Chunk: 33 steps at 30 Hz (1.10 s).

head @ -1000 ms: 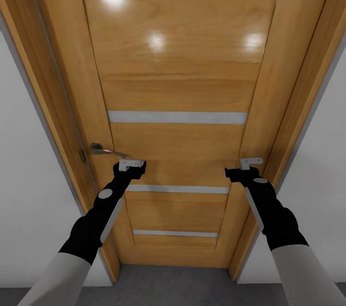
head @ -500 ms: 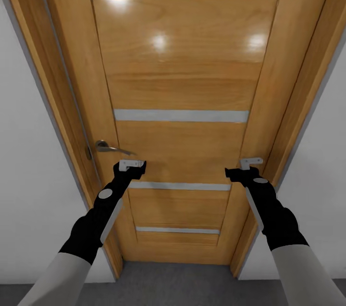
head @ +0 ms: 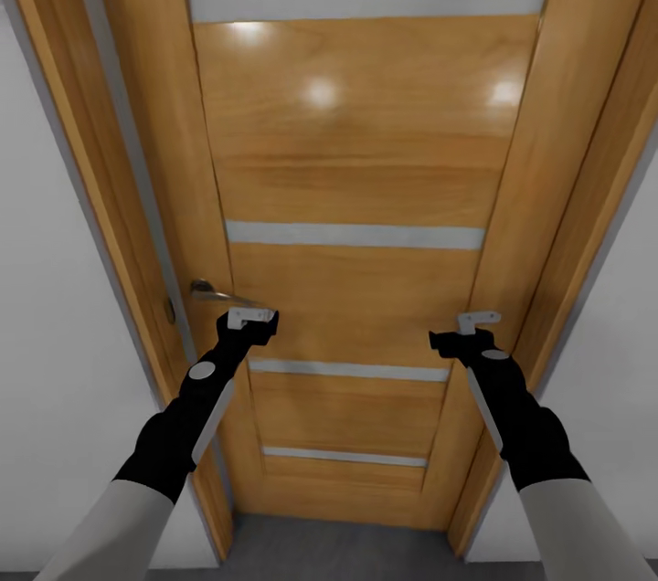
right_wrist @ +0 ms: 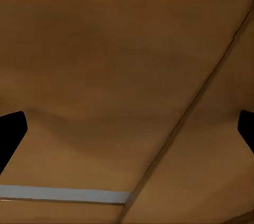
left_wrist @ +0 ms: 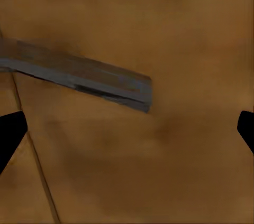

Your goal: Move the two storage containers from the living room to the garage. In the garage, place one container on the floor and stack the other container on top of it (either order is fine).

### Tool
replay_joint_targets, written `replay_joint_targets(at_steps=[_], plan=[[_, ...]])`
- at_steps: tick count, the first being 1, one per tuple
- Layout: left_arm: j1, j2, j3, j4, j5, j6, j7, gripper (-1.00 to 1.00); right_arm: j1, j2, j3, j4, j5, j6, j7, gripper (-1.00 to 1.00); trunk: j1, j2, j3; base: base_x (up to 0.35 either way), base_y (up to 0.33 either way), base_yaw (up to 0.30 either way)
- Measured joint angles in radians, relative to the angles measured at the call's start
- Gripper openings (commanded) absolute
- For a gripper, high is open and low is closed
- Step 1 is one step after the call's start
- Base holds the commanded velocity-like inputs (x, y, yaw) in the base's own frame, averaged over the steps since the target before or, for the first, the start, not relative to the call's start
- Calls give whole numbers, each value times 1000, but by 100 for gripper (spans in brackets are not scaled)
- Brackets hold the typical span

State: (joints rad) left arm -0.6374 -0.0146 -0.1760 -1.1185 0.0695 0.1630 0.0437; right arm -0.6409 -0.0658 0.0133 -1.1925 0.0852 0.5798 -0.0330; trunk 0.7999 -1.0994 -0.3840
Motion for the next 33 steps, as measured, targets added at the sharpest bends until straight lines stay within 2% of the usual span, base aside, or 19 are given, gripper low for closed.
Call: replay_joint_targets(at_steps=[4, 13, 22, 33], plan=[[1, 0, 1, 7, 4, -5, 0, 100, 24, 0, 0, 0, 6, -1, -1, 100, -16, 0, 0, 153, 18, 0], [0, 0, 1, 24, 5, -21, 2, 100, 30, 0, -1, 0, 6, -1, 0, 100, -21, 0, 0, 23, 3, 0], [0, 0, 0, 6, 2, -34, 2, 100, -11, 0, -1, 0, -1, -2, 1, 100, 9, 0, 0, -153, 0, 0], [0, 1, 0, 6, 1, -36, 2, 100, -20, 0, 0, 0, -1, -2, 1, 100, 15, 0, 0, -25, 0, 0]])
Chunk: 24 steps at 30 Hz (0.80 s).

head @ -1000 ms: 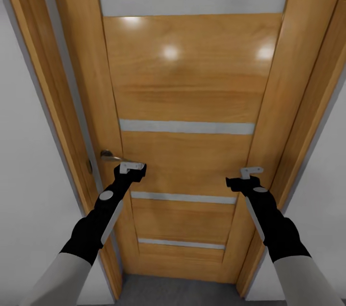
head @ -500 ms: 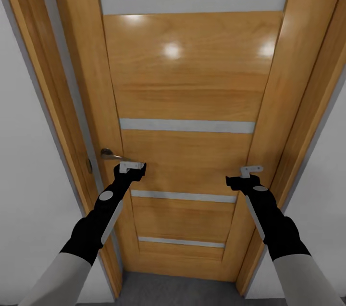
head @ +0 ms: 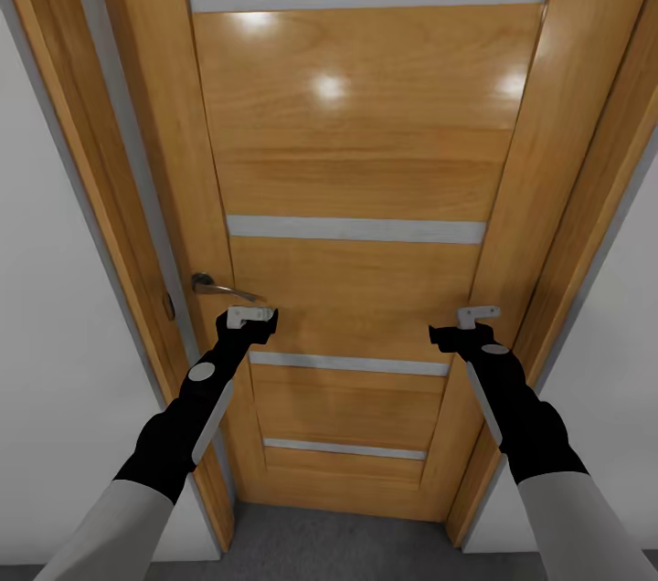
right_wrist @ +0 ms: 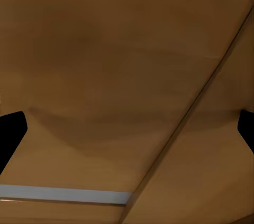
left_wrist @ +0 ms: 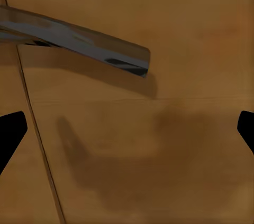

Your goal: Move the two storage containers from the living room to the garage. In the garage, place one container on the floor and stack the other container on top of it (either order is fine).

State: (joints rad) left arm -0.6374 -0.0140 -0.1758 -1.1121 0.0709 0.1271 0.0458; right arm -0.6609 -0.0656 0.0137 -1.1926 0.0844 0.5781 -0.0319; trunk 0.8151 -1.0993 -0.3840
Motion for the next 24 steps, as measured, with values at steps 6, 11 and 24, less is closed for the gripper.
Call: replay_joint_targets(at_steps=[6, 11, 24], plan=[[0, 0, 0, 1, 0, 0, 0, 100, 0, 0, 0, 0, 0, 0, 0, 100, 0, 0, 0, -8, 0, 0], [0, 0, 0, 1, -1, -1, 0, 100, -21, 0, 1, -1, -1, -2, 1, 100, 17, 0, 0, -186, 0, 0], [0, -1, 0, 1, 0, -2, 0, 100, -21, 0, 2, -1, -13, -3, 1, 100, 18, 0, 0, -87, 0, 0]])
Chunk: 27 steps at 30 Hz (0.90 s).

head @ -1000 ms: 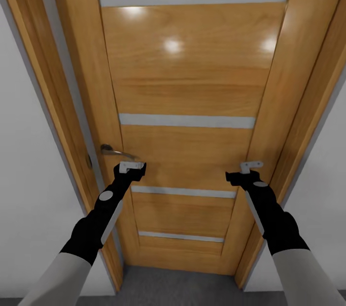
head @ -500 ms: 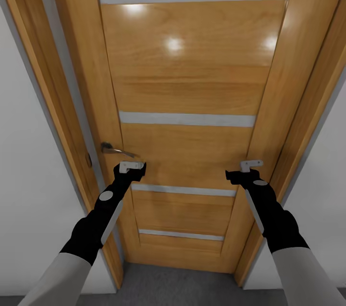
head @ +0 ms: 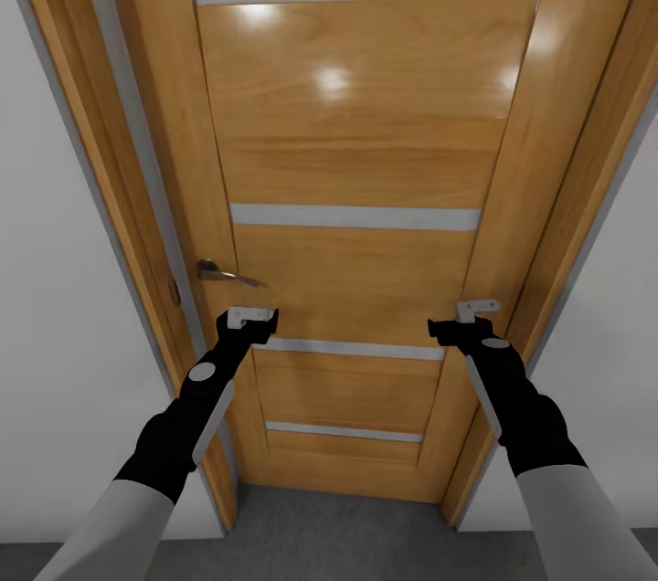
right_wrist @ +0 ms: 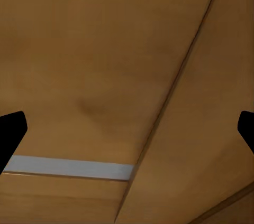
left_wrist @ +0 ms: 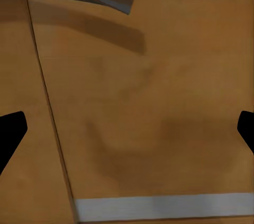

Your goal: Move the two storage containers from the living room to the garage. In the garage, place one container on the floor and stack the other container on top of it (either order is fine).

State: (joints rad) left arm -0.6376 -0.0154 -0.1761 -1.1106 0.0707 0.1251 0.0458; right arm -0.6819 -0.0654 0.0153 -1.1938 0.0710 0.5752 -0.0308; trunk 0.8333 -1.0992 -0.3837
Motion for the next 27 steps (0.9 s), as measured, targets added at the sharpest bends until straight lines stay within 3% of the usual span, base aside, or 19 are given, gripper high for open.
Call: replay_joint_targets(at_steps=[10, 17, 27], plan=[[0, 0, 0, 1, 0, 0, 0, 100, 0, 0, 0, 0, -1, 0, 1, 100, 0, 0, 0, 4, 35, 0], [0, 0, -1, 8, -1, 3, -2, 100, 0, 0, 0, 0, -1, 0, 1, 100, 0, 0, 0, 152, 187, 0], [0, 1, 0, 9, 0, 0, 0, 100, 5, 0, -1, 1, 10, 3, -1, 100, -4, 0, 0, 61, 35, 0]])
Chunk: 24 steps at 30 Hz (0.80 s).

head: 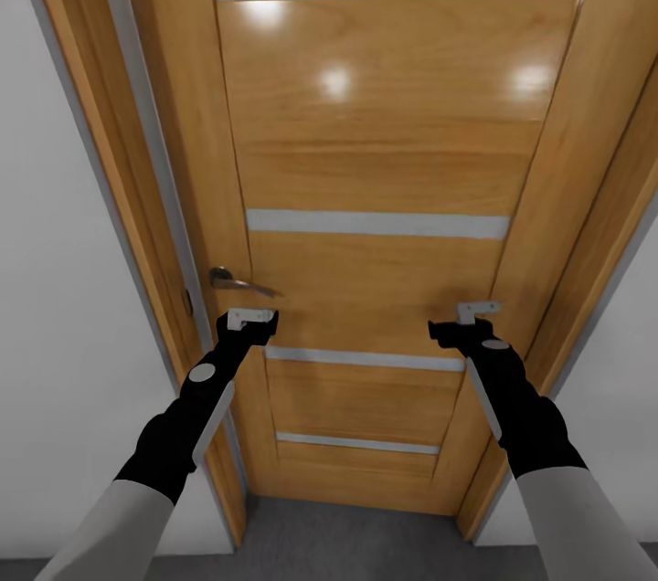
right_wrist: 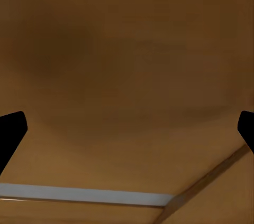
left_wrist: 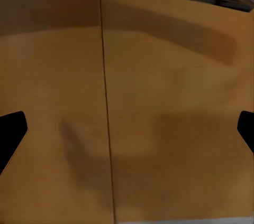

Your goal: Move the two storage containers from the living room to the garage. In the garage, place one container on the floor and stack the other container on top of it (either order is fine).

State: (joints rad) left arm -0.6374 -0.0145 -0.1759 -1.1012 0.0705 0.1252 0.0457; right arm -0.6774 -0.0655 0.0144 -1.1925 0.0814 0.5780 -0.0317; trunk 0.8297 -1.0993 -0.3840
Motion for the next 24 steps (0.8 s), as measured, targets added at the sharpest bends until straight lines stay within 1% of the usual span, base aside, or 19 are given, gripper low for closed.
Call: replay_joint_targets(at_steps=[3, 8, 12, 16, 22, 24], plan=[[0, 0, -1, 0, -1, 1, 0, 100, 12, 0, 0, 0, 1, 1, 0, 100, -8, 0, 0, 179, 5, 0], [0, 0, -1, 1, 0, 1, 0, 100, 42, 0, 1, 0, -3, 1, 0, 100, -31, 0, 0, 183, 2, 0], [0, 0, 0, 1, 1, 0, 1, 100, 49, 0, 0, 0, -5, 0, 1, 100, -36, 0, 0, 49, 0, 0], [0, 0, 0, 1, 0, 0, 1, 100, 40, 0, 1, 0, -6, 0, 1, 100, -29, 0, 0, -128, 0, 0], [0, 0, 0, 1, 0, 0, 0, 100, -4, 0, 1, -1, -10, -3, 1, 100, 5, 0, 0, -288, 0, 0], [0, 0, 0, 1, -1, -1, 0, 100, -5, 0, 1, -1, -10, -3, 1, 100, 4, 0, 0, -329, 0, 0]])
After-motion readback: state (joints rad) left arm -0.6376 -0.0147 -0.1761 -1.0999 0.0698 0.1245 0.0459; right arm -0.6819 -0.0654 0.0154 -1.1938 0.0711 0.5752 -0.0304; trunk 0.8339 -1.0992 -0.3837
